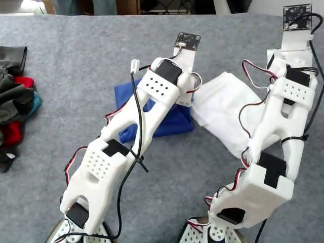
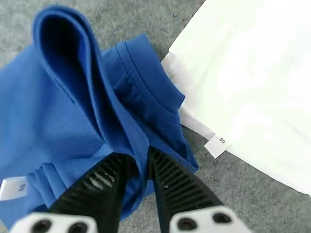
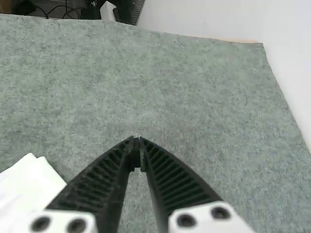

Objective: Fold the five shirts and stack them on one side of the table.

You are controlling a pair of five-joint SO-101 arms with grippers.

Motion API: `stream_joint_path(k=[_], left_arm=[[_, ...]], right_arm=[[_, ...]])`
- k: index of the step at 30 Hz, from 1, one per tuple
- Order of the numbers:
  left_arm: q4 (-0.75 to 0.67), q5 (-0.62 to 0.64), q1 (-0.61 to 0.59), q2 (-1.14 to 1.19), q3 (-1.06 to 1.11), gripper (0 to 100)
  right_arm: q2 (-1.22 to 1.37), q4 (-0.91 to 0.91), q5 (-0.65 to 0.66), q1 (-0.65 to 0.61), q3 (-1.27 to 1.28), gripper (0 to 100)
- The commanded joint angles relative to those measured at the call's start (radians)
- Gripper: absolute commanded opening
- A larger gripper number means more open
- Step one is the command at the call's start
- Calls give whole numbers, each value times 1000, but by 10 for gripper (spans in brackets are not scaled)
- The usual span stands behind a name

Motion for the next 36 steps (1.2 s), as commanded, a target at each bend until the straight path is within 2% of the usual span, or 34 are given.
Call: stream_joint_path(k=[1, 5, 8, 13, 15, 18, 21, 25, 30, 36], left_arm=[[-18, 25, 19, -15, -13, 124], [-12, 163, 2, -20, -18, 272], [-8, 184, -36, -28, -56, 274], [172, 183, -189, -18, -298, 243], [224, 183, -297, -14, -361, 170], [227, 170, -470, 12, -335, 39], [235, 29, -616, 61, -286, 28], [236, 2, -759, 100, -211, 29], [236, -75, -851, 106, -114, 29], [192, -118, -845, 140, -48, 29]], right_arm=[[-12, -8, 12, 12, -59, 15], [-10, -8, 12, 11, -59, 15], [-10, -6, 12, 6, -59, 15], [-15, 52, 80, -40, -64, 15], [-18, 158, 107, -101, -101, 15], [-8, 390, 127, -227, -186, 15], [16, 591, 140, -376, -262, 15], [85, 844, 137, -577, -377, 15], [202, 1045, 95, -689, -437, 15], [326, 1106, 95, -671, -429, 15]])
